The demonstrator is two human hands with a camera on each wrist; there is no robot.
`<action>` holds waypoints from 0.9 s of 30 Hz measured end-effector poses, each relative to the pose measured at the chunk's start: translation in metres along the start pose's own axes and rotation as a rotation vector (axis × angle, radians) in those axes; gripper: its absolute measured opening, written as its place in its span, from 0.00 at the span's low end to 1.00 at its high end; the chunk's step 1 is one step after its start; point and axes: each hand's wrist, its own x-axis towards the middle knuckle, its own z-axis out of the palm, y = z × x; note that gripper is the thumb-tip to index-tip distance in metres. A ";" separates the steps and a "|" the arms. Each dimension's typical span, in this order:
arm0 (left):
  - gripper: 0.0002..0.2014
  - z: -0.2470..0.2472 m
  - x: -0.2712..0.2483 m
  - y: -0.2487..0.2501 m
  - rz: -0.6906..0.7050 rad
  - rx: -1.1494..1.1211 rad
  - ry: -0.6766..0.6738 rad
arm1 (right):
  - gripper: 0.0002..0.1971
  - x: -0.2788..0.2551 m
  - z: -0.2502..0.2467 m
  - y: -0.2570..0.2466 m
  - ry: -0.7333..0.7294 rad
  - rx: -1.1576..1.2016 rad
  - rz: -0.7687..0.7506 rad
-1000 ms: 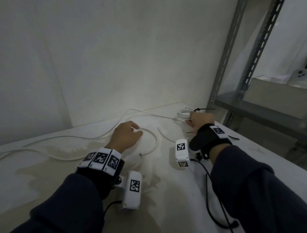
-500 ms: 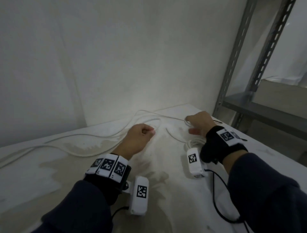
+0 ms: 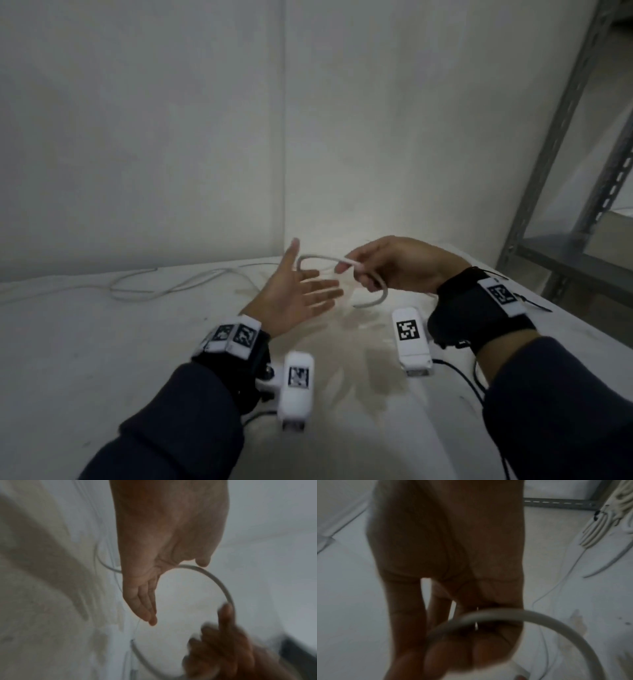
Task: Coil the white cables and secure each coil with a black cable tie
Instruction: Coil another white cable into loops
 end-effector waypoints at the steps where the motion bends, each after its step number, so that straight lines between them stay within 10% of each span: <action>1: 0.37 -0.007 -0.012 0.007 0.004 -0.194 -0.012 | 0.12 -0.007 0.012 -0.005 -0.078 -0.103 0.026; 6: 0.13 -0.029 -0.071 0.036 0.135 -0.735 0.109 | 0.14 -0.040 0.063 -0.025 -0.169 -0.552 0.132; 14: 0.11 -0.125 -0.124 0.049 0.367 -0.175 0.534 | 0.15 -0.053 0.104 -0.013 0.202 -0.747 0.327; 23: 0.15 -0.143 -0.203 0.089 0.636 0.404 0.082 | 0.11 0.002 0.167 0.012 0.340 -0.028 0.341; 27: 0.16 -0.166 -0.201 0.097 0.732 0.383 0.279 | 0.06 0.027 0.180 0.020 0.508 0.278 0.154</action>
